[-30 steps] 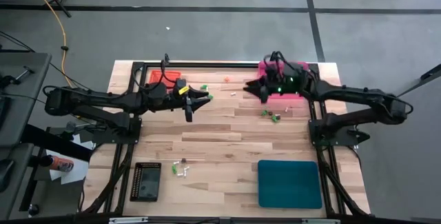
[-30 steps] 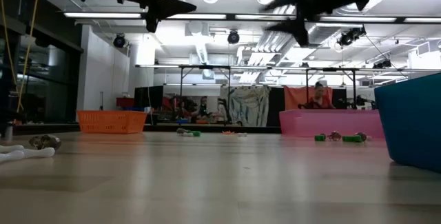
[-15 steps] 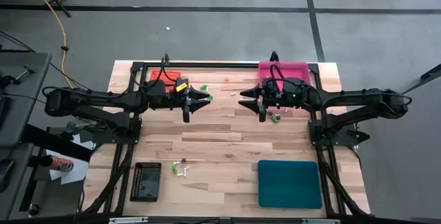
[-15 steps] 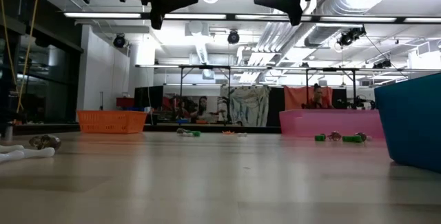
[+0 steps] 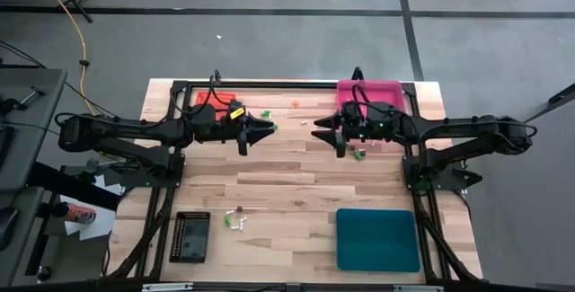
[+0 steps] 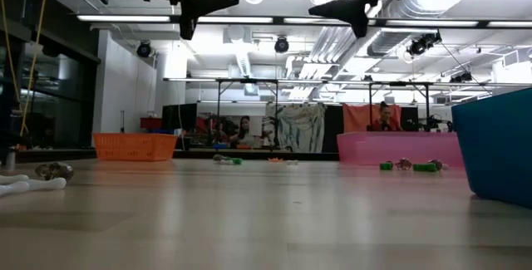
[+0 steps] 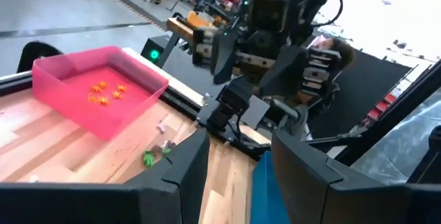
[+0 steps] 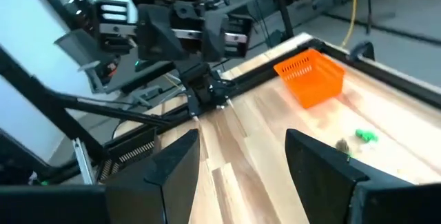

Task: Sort Halloween decoration
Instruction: Put the orange spider toy into the pink bin

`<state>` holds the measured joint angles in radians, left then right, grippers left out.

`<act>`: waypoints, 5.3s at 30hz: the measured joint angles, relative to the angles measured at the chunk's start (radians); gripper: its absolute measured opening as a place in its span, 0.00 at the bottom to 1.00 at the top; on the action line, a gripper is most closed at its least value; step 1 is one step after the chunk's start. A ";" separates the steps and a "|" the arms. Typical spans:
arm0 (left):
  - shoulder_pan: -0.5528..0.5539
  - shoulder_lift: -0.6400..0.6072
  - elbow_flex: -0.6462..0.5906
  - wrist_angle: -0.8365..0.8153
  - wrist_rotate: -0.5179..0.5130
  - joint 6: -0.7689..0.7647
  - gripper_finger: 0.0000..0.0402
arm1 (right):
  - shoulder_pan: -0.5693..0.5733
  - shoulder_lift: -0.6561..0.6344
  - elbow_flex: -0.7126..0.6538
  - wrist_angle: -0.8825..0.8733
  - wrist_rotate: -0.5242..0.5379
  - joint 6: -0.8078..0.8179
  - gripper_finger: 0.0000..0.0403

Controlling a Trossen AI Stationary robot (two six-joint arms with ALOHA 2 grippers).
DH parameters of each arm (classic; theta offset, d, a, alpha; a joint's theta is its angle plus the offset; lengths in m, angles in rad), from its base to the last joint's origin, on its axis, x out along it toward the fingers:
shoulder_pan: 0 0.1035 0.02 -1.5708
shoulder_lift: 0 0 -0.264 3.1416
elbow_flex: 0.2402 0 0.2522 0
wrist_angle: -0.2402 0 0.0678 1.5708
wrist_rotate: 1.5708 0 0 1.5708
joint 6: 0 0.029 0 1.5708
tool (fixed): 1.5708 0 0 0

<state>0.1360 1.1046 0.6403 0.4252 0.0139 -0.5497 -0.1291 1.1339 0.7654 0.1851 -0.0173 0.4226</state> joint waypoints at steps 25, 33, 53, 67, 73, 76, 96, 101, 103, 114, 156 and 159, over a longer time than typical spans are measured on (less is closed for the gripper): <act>0.094 -0.158 0.053 0.130 0.065 0.186 0.36 | -0.407 0.976 0.985 -0.887 0.054 0.302 0.38; 0.095 -0.180 0.053 0.040 0.066 0.187 0.36 | -0.448 1.243 1.309 -1.114 -0.050 0.294 0.35; 0.095 -0.180 0.053 -0.021 0.066 0.187 0.36 | -0.473 1.354 1.402 -1.212 -0.089 0.290 0.28; 0.095 -0.196 0.053 -0.018 0.066 0.186 0.36 | -0.444 1.188 1.397 -1.303 0.030 -0.137 0.01; 0.095 -0.196 0.053 -0.036 0.047 0.195 0.36 | -0.370 0.964 1.297 -1.237 0.070 -0.300 0.01; 0.095 -0.196 0.053 -0.068 0.041 0.195 0.36 | -0.344 0.812 1.100 -1.108 0.046 -0.287 0.01; 0.057 -0.088 0.052 -0.077 0.068 0.411 0.25 | 0.038 0.080 -0.014 0.099 -0.094 -0.024 0.01; 0.023 -0.062 0.052 -0.157 0.071 0.393 0.03 | 0.071 0.107 0.079 0.112 -0.093 -0.173 0.01; 0.010 -0.062 0.051 -0.184 0.070 0.373 0.03 | 0.073 0.116 0.109 0.103 -0.092 -0.220 0.01; -0.090 -0.062 -0.071 -0.031 -0.044 0.273 0.00 | 0.057 0.125 0.149 0.070 -0.108 -0.271 0.01; -0.057 -0.063 -0.065 -0.002 -0.054 0.291 0.00 | -0.275 0.131 0.148 -0.526 0.248 0.089 0.01; -0.057 -0.063 -0.065 -0.003 -0.066 0.291 0.00 | -0.442 0.136 0.148 -0.640 0.197 0.160 0.01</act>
<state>0.0792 1.0416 0.5758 0.4225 -0.0522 -0.2588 -0.5707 1.2697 0.9133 -0.4546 0.1793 0.5825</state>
